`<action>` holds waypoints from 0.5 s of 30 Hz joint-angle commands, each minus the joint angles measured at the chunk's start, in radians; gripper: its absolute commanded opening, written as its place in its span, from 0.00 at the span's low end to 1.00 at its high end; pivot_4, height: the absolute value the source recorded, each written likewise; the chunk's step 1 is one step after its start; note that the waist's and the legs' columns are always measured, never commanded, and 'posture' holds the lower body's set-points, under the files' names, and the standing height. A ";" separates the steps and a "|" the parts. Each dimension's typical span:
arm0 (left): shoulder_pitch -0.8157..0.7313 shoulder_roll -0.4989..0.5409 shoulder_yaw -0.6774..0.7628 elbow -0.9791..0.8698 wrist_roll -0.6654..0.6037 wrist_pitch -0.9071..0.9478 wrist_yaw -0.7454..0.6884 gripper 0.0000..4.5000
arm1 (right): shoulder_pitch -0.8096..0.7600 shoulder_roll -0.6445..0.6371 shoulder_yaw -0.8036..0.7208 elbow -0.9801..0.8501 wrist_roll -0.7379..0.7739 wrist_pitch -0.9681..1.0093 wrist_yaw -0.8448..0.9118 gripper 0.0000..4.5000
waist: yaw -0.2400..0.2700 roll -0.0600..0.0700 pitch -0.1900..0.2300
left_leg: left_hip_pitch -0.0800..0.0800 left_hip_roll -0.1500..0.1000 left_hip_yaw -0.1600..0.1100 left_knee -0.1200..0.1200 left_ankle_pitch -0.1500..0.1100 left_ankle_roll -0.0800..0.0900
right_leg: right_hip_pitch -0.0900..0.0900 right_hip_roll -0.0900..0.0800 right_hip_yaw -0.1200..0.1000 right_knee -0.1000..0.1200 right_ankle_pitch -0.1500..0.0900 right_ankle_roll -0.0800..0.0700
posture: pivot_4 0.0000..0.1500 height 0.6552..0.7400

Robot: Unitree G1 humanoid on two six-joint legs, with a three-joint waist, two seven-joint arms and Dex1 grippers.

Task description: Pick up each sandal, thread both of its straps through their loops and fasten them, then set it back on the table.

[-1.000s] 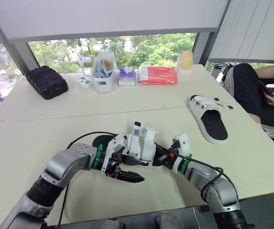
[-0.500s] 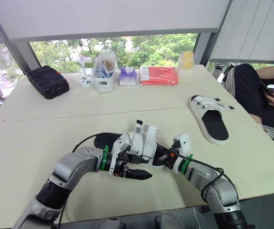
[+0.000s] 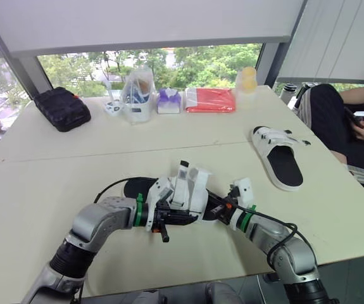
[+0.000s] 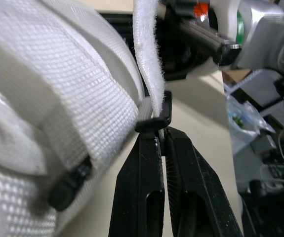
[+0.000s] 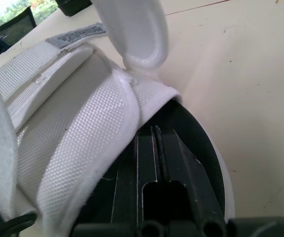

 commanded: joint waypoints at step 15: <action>0.071 0.215 0.017 -0.211 -0.163 -0.005 -0.285 0.00 | 0.018 -0.018 -0.005 0.047 -0.029 0.026 -0.014 0.00 | 0.000 0.000 0.000 | 0.000 0.001 0.000 -0.001 0.000 0.000 | 0.000 0.000 0.000 0.000 -0.001 -0.002 | 1.00 1.00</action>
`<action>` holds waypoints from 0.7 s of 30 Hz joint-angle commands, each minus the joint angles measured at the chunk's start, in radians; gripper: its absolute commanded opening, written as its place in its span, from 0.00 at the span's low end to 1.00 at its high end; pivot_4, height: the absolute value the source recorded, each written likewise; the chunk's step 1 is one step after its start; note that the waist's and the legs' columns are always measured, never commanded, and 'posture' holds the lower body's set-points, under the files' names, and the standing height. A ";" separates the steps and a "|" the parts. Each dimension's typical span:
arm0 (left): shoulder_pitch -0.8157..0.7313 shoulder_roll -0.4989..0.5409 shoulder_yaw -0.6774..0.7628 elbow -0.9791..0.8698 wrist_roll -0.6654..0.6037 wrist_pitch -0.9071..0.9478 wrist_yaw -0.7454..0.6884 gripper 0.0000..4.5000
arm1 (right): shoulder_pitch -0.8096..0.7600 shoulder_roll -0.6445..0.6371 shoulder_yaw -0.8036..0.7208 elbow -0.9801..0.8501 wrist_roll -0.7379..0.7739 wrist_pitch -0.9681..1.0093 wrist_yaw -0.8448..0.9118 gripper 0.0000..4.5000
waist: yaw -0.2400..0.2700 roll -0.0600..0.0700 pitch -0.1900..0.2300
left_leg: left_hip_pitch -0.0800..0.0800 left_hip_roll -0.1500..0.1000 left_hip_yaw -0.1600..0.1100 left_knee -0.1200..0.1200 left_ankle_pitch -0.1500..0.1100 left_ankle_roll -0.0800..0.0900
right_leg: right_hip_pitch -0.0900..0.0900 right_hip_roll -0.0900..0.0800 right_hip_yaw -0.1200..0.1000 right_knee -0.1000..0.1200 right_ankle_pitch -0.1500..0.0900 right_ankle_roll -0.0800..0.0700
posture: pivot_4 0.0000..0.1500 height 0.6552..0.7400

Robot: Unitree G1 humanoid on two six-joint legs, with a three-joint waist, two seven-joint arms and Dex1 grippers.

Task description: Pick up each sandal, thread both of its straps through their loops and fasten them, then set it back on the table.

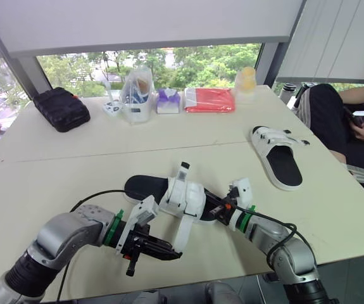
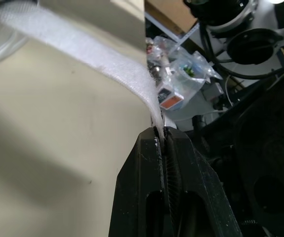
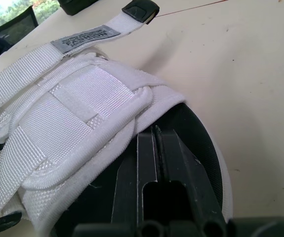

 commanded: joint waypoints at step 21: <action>-0.119 -0.370 0.226 0.125 -0.181 0.031 0.378 0.00 | 0.021 -0.022 0.003 0.052 -0.028 0.033 -0.007 0.00 | 0.003 0.000 0.000 | 0.000 0.000 0.000 0.001 0.000 0.000 | 0.000 0.000 0.000 0.000 0.001 0.002 | 1.00 1.00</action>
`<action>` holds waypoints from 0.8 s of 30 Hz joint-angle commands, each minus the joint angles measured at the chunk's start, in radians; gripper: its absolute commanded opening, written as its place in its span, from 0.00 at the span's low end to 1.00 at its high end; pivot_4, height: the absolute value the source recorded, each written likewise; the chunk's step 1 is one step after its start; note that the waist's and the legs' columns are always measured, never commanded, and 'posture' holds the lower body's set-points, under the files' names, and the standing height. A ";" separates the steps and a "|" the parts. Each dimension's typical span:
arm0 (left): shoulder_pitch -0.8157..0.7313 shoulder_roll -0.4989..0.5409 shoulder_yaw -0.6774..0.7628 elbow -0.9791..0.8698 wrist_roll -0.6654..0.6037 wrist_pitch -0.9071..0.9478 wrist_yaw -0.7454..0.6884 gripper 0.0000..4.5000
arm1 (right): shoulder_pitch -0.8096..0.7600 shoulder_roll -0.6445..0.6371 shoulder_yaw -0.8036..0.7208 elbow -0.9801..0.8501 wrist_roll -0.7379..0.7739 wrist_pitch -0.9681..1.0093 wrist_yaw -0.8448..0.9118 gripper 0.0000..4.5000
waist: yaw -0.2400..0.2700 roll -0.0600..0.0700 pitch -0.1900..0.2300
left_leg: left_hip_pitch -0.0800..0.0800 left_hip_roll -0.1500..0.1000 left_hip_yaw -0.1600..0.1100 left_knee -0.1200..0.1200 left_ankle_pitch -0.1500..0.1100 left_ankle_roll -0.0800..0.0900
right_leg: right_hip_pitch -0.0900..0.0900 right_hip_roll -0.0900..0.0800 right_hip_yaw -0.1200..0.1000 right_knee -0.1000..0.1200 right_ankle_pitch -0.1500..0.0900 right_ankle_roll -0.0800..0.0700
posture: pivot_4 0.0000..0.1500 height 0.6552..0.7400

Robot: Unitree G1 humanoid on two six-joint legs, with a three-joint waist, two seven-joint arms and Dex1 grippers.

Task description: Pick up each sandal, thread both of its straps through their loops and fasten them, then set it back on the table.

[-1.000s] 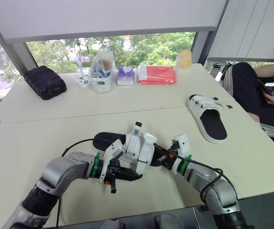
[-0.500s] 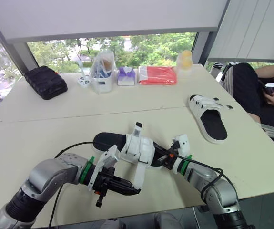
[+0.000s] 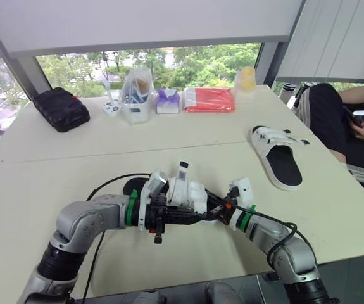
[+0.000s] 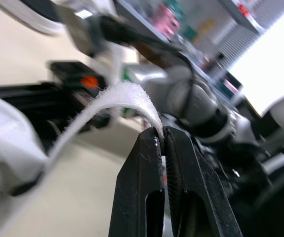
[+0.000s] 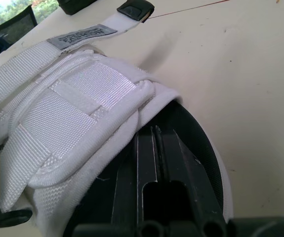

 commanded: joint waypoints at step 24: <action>0.039 0.381 0.010 -0.069 0.082 -0.116 -0.289 0.65 | 0.028 -0.005 0.013 0.063 -0.033 0.018 -0.011 0.00 | -0.003 0.000 0.000 | 0.000 0.000 0.000 -0.002 0.000 0.000 | -0.001 0.001 0.000 0.000 -0.002 -0.003 | 1.00 1.00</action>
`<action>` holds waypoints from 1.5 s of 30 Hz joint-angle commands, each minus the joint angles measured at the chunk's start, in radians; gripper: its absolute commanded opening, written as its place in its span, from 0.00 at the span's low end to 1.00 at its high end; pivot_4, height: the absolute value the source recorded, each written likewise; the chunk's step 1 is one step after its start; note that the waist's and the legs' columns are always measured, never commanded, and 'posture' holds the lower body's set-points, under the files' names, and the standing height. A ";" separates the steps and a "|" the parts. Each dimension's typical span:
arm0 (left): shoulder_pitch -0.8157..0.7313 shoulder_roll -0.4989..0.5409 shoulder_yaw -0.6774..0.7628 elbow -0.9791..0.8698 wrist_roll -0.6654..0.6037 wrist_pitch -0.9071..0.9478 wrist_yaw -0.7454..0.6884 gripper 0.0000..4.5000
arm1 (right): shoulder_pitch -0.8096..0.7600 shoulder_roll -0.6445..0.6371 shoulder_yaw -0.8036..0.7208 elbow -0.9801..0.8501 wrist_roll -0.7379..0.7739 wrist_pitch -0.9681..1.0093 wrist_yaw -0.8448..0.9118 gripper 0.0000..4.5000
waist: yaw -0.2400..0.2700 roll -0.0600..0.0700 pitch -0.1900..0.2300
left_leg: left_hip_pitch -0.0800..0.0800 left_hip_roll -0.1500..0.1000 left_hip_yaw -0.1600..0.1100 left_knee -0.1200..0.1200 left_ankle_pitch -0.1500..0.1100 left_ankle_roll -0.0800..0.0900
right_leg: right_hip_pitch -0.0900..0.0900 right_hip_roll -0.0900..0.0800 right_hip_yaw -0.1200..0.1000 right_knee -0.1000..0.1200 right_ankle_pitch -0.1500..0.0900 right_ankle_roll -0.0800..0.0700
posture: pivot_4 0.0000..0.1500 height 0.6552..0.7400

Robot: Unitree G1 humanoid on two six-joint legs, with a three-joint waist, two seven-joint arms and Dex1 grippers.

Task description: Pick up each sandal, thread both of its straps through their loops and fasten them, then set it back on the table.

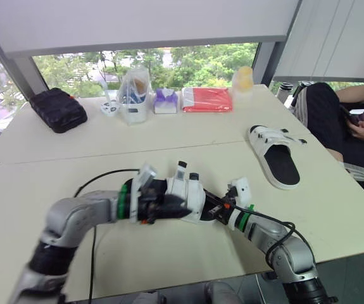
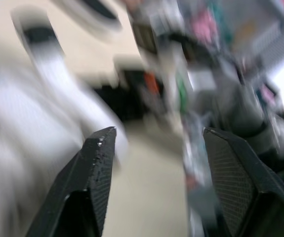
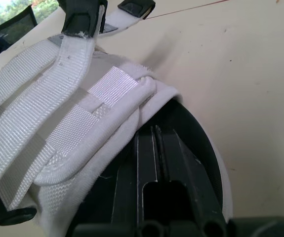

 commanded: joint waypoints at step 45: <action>-0.607 -0.414 -0.169 0.904 0.609 -0.675 -0.358 0.01 | 0.008 0.012 0.001 0.095 -0.059 0.005 0.002 0.00 | 0.003 -0.005 -0.002 | -0.001 -0.001 -0.001 0.004 0.000 0.001 | 0.001 -0.001 -0.004 0.001 0.002 0.003 | 1.00 1.00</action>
